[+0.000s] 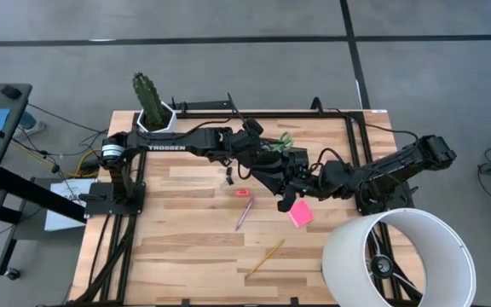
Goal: Pick and place office supplies into organizer
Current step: Put the blue pen into the black desk organizer
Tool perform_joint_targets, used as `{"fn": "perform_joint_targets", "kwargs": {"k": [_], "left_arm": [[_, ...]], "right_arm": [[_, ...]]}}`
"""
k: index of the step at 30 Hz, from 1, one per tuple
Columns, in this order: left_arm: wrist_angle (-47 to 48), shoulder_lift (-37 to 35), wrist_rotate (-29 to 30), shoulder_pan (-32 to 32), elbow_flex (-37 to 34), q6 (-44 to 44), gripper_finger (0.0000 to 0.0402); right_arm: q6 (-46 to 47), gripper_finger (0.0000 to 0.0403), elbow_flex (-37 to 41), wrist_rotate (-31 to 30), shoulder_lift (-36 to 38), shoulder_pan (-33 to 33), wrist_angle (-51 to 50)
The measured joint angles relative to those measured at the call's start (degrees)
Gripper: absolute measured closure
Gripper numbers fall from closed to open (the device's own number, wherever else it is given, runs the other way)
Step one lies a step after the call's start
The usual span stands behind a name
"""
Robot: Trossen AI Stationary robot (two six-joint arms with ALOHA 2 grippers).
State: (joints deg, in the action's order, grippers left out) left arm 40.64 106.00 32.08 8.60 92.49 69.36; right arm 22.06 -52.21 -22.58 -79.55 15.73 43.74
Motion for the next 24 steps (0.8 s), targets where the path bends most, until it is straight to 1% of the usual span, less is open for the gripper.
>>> {"fn": "perform_joint_targets", "kwargs": {"k": [10,19,24], "left_arm": [[-1.2,0.0,0.8,1.9,0.0,-1.1,0.0401],[-1.3,0.0,-4.8,1.9,0.0,-2.3,0.0401],[-3.5,0.0,-5.5,2.0,0.0,-4.2,0.0394]], "right_arm": [[0.0,0.0321,0.0,0.0,0.0,0.6,0.0],[0.0,0.0321,0.0,0.0,0.0,0.7,0.0],[0.0,0.0321,0.0,0.0,0.0,0.7,0.0]]}}
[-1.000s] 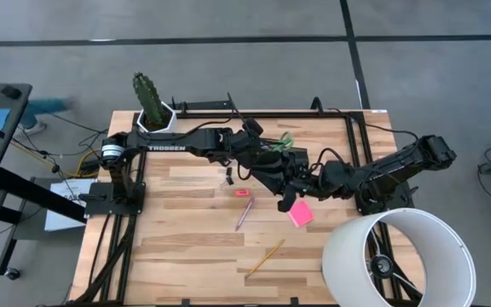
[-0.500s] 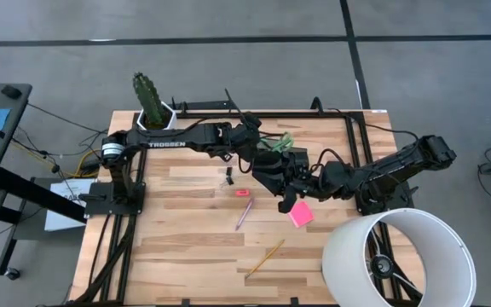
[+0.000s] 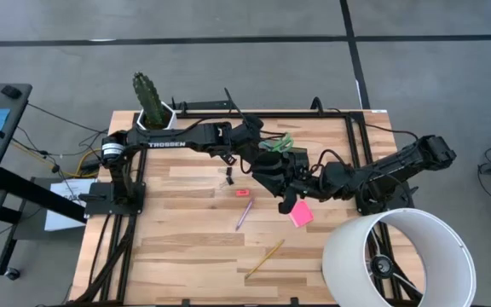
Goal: Pick and place office supplies into organizer
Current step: Put the blue pen into the black desk organizer, then put the yellow pencil into the black desk organizer
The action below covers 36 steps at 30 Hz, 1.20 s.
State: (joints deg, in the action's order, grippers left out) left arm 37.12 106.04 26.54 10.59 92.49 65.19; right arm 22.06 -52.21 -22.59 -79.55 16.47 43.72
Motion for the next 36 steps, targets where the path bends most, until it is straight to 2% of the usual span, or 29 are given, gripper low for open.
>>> {"fn": "perform_joint_targets", "kwargs": {"k": [5,13,18,21,24,27,30,33,36], "left_arm": [[-1.2,0.0,-2.3,0.0,0.0,-0.1,0.0367],[-1.4,0.0,-1.7,0.1,0.0,-4.0,0.0311],[-1.3,0.0,4.6,-1.0,0.3,-12.2,0.029],[5.2,0.0,10.9,-3.6,3.2,-19.1,0.0288],[16.0,0.0,13.2,-6.8,7.5,-28.8,0.0288],[27.7,0.0,8.7,-10.1,13.4,-42.3,0.0287],[40.2,0.0,1.5,-12.5,20.1,-57.0,0.0287],[51.5,-0.1,-4.8,-14.5,26.4,-68.5,0.0287],[52.6,-1.9,-9.5,-17.0,28.2,-75.4,0.0287]], "right_arm": [[0.0,0.0321,0.0,0.0,0.0,0.0,0.0],[0.5,0.0321,0.0,0.0,0.0,0.0,0.0],[1.0,0.0321,0.0,0.1,0.0,0.6,0.0],[1.8,0.0321,0.0,0.6,0.8,1.2,0.0],[-1.1,0.0321,0.0,5.7,2.3,2.4,0.1],[-6.2,0.0321,0.0,11.6,3.5,4.1,-1.1],[-9.4,0.0321,0.0,12.3,5.9,6.0,-7.2],[-9.9,0.0321,0.0,12.2,8.7,6.8,-18.1],[-10.0,0.0321,0.0,12.2,10.7,6.7,-28.1]]}}
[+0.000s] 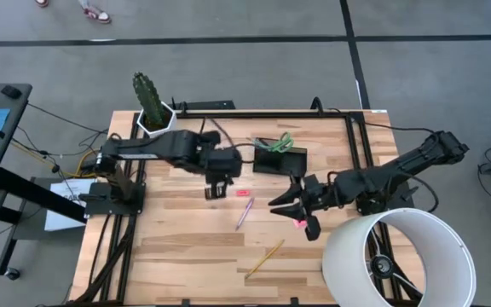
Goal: Pick and place office supplies into organizer
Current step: Put the yellow pencil into the black desk organizer
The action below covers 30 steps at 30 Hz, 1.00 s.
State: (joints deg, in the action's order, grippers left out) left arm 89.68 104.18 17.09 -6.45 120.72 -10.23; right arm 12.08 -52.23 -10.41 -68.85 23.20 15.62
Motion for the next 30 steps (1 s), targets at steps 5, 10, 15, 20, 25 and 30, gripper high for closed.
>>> {"fn": "perform_joint_targets", "kwargs": {"k": [5,10,15,20,25,30], "left_arm": [[-0.5,-3.2,-4.5,-7.0,0.0,-12.2,0.0287],[-1.6,-3.1,7.3,-17.0,-0.7,-31.3,0.0287],[-9.9,-2.7,12.4,-24.8,-8.4,-46.9,0.0287],[-21.0,-2.7,6.2,-26.7,-18.3,-53.3,0.0287],[-39.3,-2.6,-0.7,-26.4,-30.2,-57.1,0.0287],[-59.0,-2.6,-5.6,-25.7,-40.9,-54.3,0.0287]], "right_arm": [[-0.1,0.0321,0.0,5.0,0.0,-1.4,-7.8],[-0.1,0.0321,0.1,10.9,-2.4,-3.6,-10.4],[-0.1,0.0321,0.0,12.0,-2.8,-6.4,-10.2],[-0.5,0.0321,0.0,12.1,-2.8,-8.9,-10.0],[-0.5,0.0321,0.0,12.0,-2.8,-10.1,-10.0],[-0.5,0.0321,0.0,12.0,-2.8,-10.1,-10.0]]}}
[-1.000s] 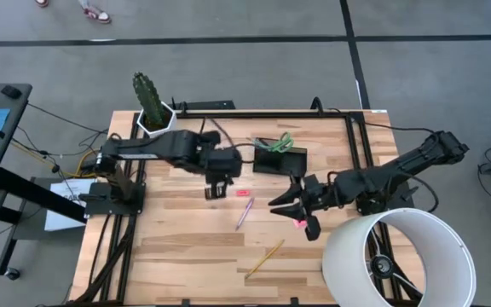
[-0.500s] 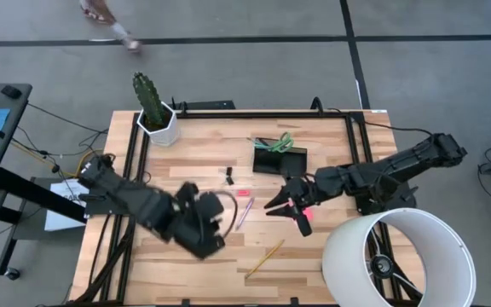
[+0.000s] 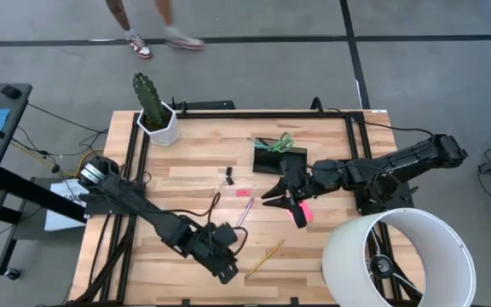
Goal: Pick and place office supplies into organizer
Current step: Put the yellow pencil into the black desk organizer
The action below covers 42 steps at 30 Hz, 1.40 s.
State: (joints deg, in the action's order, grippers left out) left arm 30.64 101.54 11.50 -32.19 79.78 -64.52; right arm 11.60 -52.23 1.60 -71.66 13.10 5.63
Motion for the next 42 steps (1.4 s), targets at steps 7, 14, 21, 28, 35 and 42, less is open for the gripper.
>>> {"fn": "perform_joint_targets", "kwargs": {"k": [7,14,21,28,35,42], "left_arm": [[-8.7,2.7,-4.7,1.2,-5.6,7.3,0.0287],[-5.5,12.6,-11.4,1.3,2.4,14.1,0.0288],[-0.5,19.4,-10.5,1.6,10.5,15.8,0.0288],[0.2,20.5,-10.8,1.3,13.0,20.3,0.0288],[-0.5,21.5,-10.4,0.9,12.9,20.8,0.0288],[-4.1,25.3,-12.7,0.5,13.6,20.6,0.0288]], "right_arm": [[0.0,0.0321,0.0,0.0,0.0,0.0,-0.1],[-0.1,0.0321,0.0,0.0,-0.6,0.2,0.5],[-0.1,0.0321,0.2,0.1,-2.9,1.2,-0.6],[-0.2,0.0321,-0.1,0.0,-6.8,0.4,1.2],[-1.9,0.0321,0.0,1.3,-11.3,-0.1,6.1],[-5.6,0.0321,-0.1,5.3,-13.9,1.1,11.9]]}}
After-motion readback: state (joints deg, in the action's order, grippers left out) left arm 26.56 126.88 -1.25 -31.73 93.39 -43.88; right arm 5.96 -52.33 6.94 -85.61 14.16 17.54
